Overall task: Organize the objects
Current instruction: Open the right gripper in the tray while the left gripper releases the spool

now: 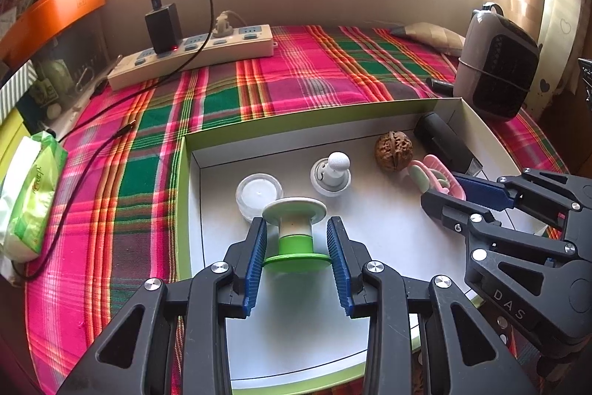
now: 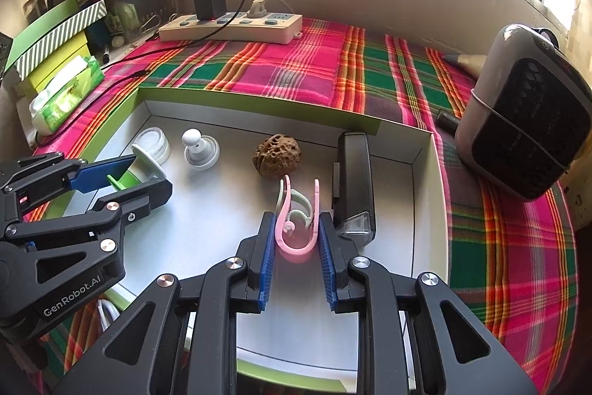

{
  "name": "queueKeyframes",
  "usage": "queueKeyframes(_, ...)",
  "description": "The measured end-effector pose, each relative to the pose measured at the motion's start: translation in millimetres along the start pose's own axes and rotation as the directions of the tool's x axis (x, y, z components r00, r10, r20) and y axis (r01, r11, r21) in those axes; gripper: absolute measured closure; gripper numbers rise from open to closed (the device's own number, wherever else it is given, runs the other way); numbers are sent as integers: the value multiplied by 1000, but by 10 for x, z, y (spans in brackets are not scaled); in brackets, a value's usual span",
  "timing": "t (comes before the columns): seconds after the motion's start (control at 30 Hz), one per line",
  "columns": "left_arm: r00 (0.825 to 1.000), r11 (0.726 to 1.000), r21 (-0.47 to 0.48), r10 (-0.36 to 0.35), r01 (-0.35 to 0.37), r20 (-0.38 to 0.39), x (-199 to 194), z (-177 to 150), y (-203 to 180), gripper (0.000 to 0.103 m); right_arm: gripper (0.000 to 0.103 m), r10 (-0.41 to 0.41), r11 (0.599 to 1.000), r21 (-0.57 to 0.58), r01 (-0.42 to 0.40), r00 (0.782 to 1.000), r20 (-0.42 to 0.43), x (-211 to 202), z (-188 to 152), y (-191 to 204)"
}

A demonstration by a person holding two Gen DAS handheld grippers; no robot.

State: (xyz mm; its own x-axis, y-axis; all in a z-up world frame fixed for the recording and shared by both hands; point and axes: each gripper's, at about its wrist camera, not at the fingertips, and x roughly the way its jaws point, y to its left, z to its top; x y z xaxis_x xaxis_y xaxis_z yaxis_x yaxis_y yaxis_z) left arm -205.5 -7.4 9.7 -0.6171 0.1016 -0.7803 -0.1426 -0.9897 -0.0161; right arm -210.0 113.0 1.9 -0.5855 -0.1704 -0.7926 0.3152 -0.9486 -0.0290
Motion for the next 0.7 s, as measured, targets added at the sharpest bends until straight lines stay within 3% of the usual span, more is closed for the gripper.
queueKeyframes(0.27,1000,1000,5,7,-7,0,4,-12,-15,71,78,-7,1000,7,7,1000,2,3,2,4)
queueKeyframes(0.4,1000,1000,5,6,-6,0,5,-12,-16,71,69,-12,1000,12,12,1000,4,4,-4,-4)
queueKeyframes(0.7,1000,1000,-5,17,-17,14,-41,-20,18,67,60,1,1000,19,-1,1000,2,-3,-19,-1)
